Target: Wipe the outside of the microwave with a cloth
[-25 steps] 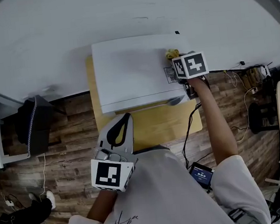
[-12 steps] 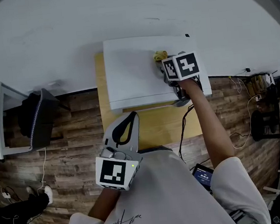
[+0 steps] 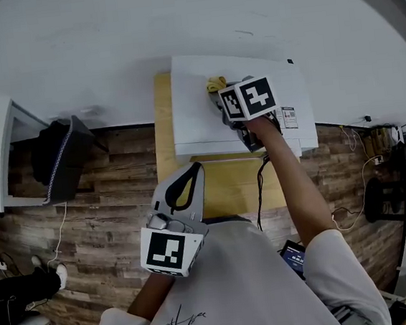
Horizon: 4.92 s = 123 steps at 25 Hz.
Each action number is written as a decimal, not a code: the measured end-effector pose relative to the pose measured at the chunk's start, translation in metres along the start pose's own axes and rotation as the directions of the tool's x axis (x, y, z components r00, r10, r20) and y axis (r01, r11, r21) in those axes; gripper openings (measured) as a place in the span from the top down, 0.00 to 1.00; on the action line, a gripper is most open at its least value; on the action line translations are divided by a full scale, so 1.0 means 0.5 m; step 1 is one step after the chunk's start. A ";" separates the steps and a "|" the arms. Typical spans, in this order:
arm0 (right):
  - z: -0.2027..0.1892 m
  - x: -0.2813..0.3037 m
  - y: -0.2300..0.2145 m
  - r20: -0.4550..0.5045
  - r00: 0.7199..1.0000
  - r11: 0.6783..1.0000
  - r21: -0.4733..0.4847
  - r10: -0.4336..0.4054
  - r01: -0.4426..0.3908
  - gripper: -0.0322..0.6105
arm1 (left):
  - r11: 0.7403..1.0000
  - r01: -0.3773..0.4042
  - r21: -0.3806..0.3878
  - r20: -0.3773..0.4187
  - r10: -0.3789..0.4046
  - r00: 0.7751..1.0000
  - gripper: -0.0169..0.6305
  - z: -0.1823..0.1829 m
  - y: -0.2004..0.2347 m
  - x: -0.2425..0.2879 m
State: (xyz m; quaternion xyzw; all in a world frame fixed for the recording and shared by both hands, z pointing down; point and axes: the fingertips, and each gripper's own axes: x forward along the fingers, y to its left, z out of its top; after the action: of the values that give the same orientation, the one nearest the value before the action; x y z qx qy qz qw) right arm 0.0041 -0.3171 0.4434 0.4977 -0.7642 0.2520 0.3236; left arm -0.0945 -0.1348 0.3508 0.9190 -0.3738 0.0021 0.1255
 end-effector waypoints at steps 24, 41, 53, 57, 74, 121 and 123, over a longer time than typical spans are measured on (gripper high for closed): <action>0.084 0.020 0.198 0.083 0.967 0.966 -0.118 0.240 -0.229 0.76 | 0.992 -0.123 0.025 -0.012 0.124 0.992 0.99 -0.002 0.040 -0.043; -0.069 -0.204 -0.170 0.134 0.988 0.992 0.109 -0.077 0.062 0.75 | 0.987 0.148 0.059 -0.059 -0.144 0.988 0.99 -0.025 -0.128 0.088; -0.240 -0.344 -0.380 0.019 0.940 0.923 0.201 -0.340 0.330 0.76 | 0.968 0.249 0.022 -0.085 -0.246 0.965 0.99 -0.045 -0.176 0.133; -0.283 -0.370 -0.421 -0.048 0.902 0.890 0.151 -0.429 0.431 0.76 | 0.954 0.300 0.007 -0.087 -0.298 0.951 0.99 -0.036 -0.200 0.137; -0.320 -0.314 -0.375 -0.137 0.917 0.912 0.126 -0.374 0.390 0.76 | 0.968 0.252 -0.015 -0.071 -0.252 0.965 0.99 -0.042 -0.175 0.105; -0.168 -0.147 -0.052 0.013 0.990 0.987 0.079 -0.140 0.138 0.76 | 0.995 0.099 0.005 -0.112 -0.098 0.989 0.99 -0.052 -0.057 0.039; -0.162 -0.138 -0.033 0.018 0.992 0.990 0.077 -0.122 0.120 0.76 | 0.996 0.092 0.006 -0.113 -0.090 0.990 0.99 -0.052 -0.052 0.033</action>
State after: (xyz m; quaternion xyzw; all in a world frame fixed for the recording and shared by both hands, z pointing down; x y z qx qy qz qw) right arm 0.0595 -0.2251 0.4467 0.5580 -0.7259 0.2552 0.3106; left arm -0.0623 -0.1221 0.3716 0.9342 -0.3238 0.0502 0.1409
